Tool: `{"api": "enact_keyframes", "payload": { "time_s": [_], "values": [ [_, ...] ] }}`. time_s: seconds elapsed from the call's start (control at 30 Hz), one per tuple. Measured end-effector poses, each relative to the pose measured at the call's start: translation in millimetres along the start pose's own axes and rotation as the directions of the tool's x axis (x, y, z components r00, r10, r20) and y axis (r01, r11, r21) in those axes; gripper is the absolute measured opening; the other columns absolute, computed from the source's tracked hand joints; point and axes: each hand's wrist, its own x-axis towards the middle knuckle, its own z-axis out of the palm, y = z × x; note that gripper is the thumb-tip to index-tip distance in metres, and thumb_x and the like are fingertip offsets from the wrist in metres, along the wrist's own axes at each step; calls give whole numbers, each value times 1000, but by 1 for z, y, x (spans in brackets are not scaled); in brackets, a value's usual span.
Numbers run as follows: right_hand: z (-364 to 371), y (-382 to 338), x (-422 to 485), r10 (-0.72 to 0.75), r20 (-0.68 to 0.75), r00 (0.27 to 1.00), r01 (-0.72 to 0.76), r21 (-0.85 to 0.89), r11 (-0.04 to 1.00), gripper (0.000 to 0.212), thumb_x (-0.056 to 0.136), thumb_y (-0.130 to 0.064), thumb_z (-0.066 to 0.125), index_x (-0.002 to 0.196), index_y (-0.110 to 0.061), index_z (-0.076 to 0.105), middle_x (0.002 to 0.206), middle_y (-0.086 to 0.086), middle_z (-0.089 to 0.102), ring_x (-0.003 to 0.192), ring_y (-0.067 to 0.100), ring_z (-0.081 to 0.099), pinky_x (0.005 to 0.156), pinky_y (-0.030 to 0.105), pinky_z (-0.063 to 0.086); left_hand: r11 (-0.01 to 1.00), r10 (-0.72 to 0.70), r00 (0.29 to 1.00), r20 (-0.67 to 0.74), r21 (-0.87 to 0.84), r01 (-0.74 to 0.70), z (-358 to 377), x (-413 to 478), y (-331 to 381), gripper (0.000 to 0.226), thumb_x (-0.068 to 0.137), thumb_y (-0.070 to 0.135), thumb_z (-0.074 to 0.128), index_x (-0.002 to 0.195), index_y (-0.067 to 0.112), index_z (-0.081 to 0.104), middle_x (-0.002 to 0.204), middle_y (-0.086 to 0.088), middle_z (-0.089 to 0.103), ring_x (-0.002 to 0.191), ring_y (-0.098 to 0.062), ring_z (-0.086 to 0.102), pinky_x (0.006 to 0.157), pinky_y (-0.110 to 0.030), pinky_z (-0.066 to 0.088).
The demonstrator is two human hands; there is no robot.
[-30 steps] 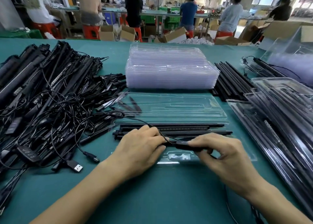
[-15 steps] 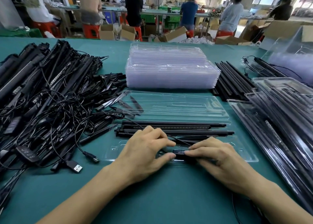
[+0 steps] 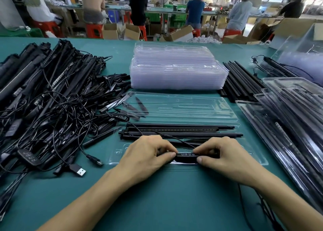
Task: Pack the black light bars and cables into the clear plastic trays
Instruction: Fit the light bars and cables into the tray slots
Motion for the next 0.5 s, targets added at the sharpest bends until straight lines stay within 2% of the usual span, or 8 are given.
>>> {"api": "enact_keyframes", "payload": {
  "time_s": [0.07,0.13,0.17,0.27,0.33,0.43,0.5],
  "values": [
    [0,-4,0,-3,7,1000,3,2,1000,14,83,-29,74,79,-43,74,83,-19,70,78,-3,63,68,12,46,999,-35,999,-1,13,35,-2,-1,0,8,82,45,71,88,41,71,69,15,58,69,-2,55,66,-28,47],
    [1,-6,1,-9,5,1000,10,-11,1000,13,88,-31,70,85,-44,71,87,-16,70,76,4,62,67,18,47,993,-71,997,-27,88,73,-3,-2,1,20,77,59,63,87,42,66,68,21,59,69,0,56,66,-27,47],
    [2,-7,0,-2,2,1000,2,-9,1000,12,88,-30,70,86,-41,71,86,-20,69,76,2,61,67,15,46,988,-82,996,-35,127,86,-4,-3,2,24,75,62,61,86,41,65,67,23,59,68,0,56,66,-27,47],
    [3,-9,1,34,12,999,-34,-5,999,10,85,-25,74,84,-34,76,77,-28,66,74,-8,60,67,6,42,984,-141,990,-6,110,140,-8,-3,2,25,77,58,71,81,35,63,66,22,62,66,-1,57,67,-26,48],
    [1,-12,3,45,41,998,-44,-25,999,13,84,-24,76,81,-37,74,72,-20,68,73,-8,60,66,6,42,984,-173,984,52,62,169,-11,-4,3,25,77,53,75,75,31,64,65,18,63,63,-1,56,64,-25,45],
    [-3,-17,4,50,113,992,-45,-53,998,15,82,-22,77,79,-35,72,74,-13,68,72,-6,61,65,9,43,980,-192,972,134,71,183,-16,-5,5,25,74,56,76,73,34,64,64,19,62,61,1,53,58,-16,38],
    [-5,-19,4,56,140,989,-48,-65,997,12,81,-21,77,81,-32,72,76,-9,70,72,-3,61,65,11,45,980,-195,969,153,67,186,-18,-5,8,22,74,56,75,74,37,66,65,20,63,62,2,55,60,-19,43]
  ]
}}
